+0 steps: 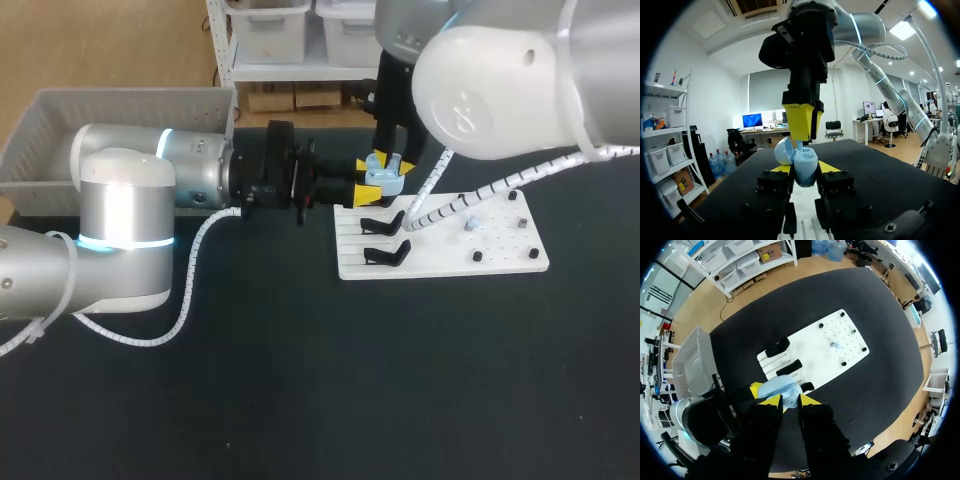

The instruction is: Pick up each earbud case from the left stands, insert the matching earbuds, close the lid, and place the case in the box.

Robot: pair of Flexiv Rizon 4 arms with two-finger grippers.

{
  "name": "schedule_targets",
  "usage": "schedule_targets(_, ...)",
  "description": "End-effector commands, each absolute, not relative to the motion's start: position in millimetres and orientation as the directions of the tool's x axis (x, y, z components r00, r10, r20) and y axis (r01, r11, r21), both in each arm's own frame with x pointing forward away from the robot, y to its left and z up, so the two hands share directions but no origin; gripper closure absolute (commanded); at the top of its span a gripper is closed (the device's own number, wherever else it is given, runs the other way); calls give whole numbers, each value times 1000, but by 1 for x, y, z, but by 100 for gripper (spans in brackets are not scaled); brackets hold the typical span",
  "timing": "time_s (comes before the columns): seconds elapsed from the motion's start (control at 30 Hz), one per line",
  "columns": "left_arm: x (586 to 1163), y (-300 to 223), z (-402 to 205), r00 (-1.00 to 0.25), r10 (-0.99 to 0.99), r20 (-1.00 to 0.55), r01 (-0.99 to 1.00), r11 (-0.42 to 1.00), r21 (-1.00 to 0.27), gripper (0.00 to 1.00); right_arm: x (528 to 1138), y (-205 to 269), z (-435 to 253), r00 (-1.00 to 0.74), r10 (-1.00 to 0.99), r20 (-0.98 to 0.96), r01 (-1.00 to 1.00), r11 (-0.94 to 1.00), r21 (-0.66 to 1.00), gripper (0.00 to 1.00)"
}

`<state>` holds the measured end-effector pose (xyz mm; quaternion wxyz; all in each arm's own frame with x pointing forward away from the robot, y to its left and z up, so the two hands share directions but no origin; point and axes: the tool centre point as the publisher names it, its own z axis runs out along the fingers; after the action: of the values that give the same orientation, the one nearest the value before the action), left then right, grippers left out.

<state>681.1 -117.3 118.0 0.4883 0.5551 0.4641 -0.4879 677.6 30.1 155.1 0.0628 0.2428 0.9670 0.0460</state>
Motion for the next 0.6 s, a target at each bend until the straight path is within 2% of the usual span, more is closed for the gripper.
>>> schedule_targets(0.03, 679, -117, 118, 96, 36, -995, 992, -86, 93, 100, 680, 30, 152, -873, 478, -98, 466, 877, 117, 100)
schedule_targets(0.3, 679, -117, 118, 96, 36, -995, 992, -86, 93, 100, 681, 31, 149, -872, 480, -94, 470, 876, 112, 100)
schedule_targets(0.33, 679, -117, 118, 96, 36, -995, 992, -86, 93, 100, 681, 31, 149, -872, 480, -93, 470, 875, 114, 93)
schedule_targets(0.37, 679, -117, 118, 96, 36, -995, 992, -86, 93, 100, 681, 32, 150, -872, 481, -94, 470, 875, 116, 78)
schedule_targets(0.4, 679, -117, 118, 96, 36, -995, 992, -86, 93, 100, 680, 32, 151, -871, 481, -95, 470, 875, 118, 59)
schedule_targets(0.43, 679, -117, 118, 96, 36, -995, 992, -86, 93, 100, 680, 32, 153, -871, 482, -96, 470, 874, 122, 29)
schedule_targets(0.5, 679, -117, 118, 96, 36, -995, 992, -86, 93, 100, 679, 32, 155, -870, 483, -97, 470, 873, 131, 11)
schedule_targets(0.57, 679, -117, 118, 96, 36, -995, 992, -86, 93, 100, 675, 31, 160, -870, 483, -98, 468, 872, 140, 2)
schedule_targets(0.6, 679, -117, 118, 96, 36, -995, 992, -86, 93, 100, 673, 31, 163, -870, 483, -98, 467, 872, 146, 2)
